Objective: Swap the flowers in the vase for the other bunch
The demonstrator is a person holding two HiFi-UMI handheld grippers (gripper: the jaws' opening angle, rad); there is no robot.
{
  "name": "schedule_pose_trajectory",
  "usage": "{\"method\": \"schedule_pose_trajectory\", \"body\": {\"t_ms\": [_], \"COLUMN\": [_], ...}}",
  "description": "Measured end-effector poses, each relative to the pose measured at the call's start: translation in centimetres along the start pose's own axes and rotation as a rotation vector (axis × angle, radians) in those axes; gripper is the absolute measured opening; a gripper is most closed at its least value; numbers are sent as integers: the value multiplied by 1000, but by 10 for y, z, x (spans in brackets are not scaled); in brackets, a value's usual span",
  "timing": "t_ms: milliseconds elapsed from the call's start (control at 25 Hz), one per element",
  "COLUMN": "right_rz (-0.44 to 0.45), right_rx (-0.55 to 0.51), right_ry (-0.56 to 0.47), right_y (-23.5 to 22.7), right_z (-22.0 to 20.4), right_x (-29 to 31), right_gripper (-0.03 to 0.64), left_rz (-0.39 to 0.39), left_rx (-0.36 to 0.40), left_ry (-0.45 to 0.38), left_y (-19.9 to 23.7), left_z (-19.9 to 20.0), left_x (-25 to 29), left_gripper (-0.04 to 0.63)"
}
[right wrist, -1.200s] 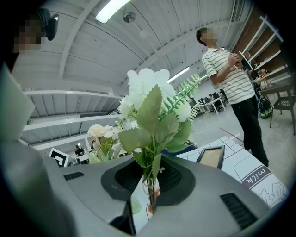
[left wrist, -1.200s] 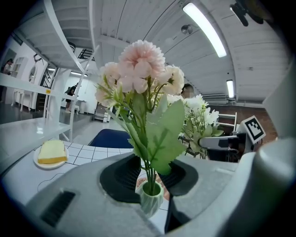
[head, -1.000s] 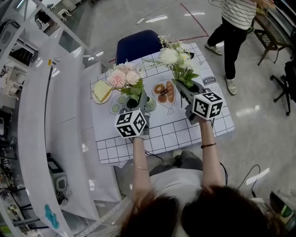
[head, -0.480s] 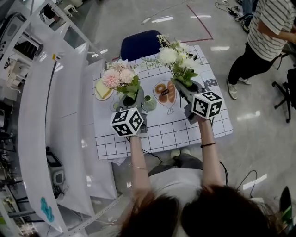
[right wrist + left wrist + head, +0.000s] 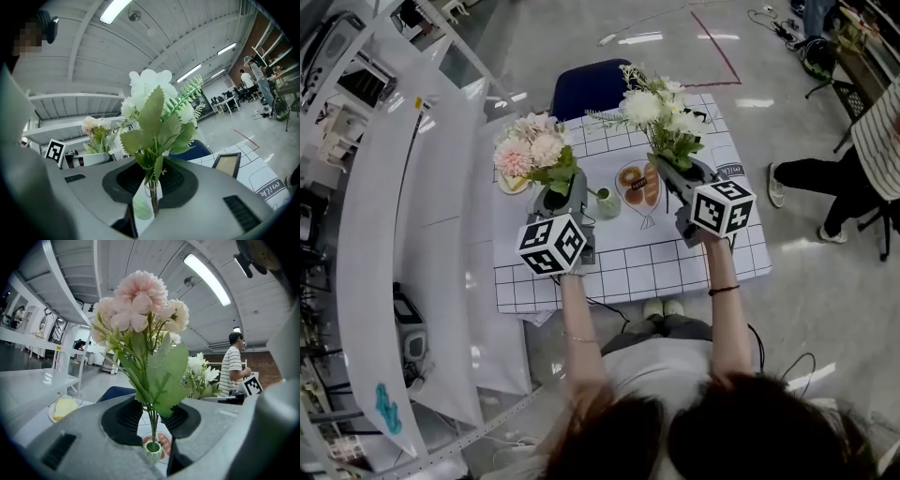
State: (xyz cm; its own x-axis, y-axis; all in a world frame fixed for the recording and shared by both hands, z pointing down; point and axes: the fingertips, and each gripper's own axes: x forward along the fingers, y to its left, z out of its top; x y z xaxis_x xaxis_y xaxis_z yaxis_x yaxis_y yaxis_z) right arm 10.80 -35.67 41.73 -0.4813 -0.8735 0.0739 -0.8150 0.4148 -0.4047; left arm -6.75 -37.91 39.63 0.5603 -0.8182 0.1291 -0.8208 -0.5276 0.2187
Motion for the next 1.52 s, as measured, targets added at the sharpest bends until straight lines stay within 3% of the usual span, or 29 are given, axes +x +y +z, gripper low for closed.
{"method": "schedule_pose_trajectory", "body": {"t_ms": [840,1520], "right_rz": [63,97], "right_rx": [2,11], "right_ry": [14,26], "right_y": [21,30], "right_z": [-2,-10], "right_x": [7,7], "right_gripper": [72,71], "left_rz": [87,167], "left_rx": [10,10], "left_ry": [-75,-79], "left_y": [13,28], "left_z": [28,14], "left_x": [-50,-88], "left_gripper": [109,109]}}
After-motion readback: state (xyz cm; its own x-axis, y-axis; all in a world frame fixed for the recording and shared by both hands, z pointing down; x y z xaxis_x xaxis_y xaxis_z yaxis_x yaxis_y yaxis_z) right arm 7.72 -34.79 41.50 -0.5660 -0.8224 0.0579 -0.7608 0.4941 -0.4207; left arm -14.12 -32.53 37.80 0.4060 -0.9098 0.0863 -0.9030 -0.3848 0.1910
